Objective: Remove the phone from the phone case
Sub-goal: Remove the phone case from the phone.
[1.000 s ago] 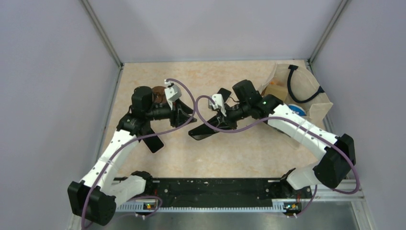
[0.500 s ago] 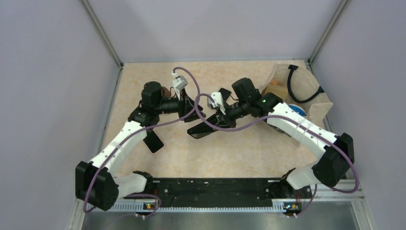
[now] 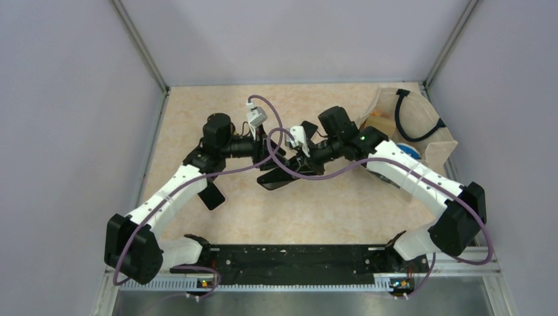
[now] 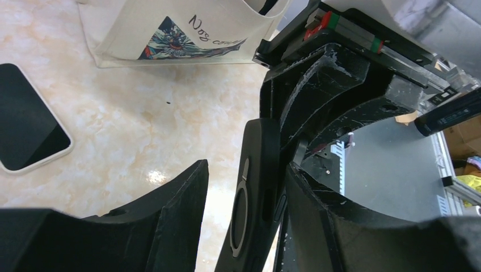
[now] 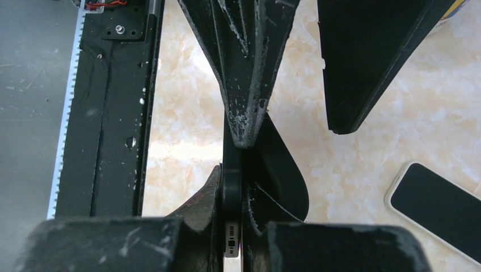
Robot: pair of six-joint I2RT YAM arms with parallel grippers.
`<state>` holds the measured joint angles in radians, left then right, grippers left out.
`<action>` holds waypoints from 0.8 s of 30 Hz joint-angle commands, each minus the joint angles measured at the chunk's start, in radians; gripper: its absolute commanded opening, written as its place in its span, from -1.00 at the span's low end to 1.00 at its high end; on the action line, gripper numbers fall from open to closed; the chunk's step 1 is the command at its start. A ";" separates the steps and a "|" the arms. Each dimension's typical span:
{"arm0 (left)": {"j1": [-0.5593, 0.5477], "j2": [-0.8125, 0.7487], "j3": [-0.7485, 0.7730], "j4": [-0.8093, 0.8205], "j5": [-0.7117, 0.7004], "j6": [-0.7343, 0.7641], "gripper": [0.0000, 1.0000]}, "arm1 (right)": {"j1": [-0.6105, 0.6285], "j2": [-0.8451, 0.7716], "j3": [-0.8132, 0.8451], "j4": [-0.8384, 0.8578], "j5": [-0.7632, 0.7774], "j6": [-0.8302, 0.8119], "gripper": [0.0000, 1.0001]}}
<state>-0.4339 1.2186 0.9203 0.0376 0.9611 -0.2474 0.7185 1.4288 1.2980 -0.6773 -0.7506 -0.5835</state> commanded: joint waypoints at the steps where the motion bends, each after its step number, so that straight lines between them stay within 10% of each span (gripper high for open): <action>1: -0.014 0.010 -0.004 0.024 -0.032 0.049 0.14 | 0.012 -0.012 0.062 0.055 -0.054 -0.008 -1.00; 24: -0.070 0.111 -0.059 0.069 -0.004 0.082 0.08 | 0.012 -0.035 0.055 0.087 -0.065 0.009 -1.00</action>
<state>-0.4820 1.2934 0.8932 0.1101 0.9520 -0.1795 0.7181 1.4300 1.2976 -0.7345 -0.7265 -0.5735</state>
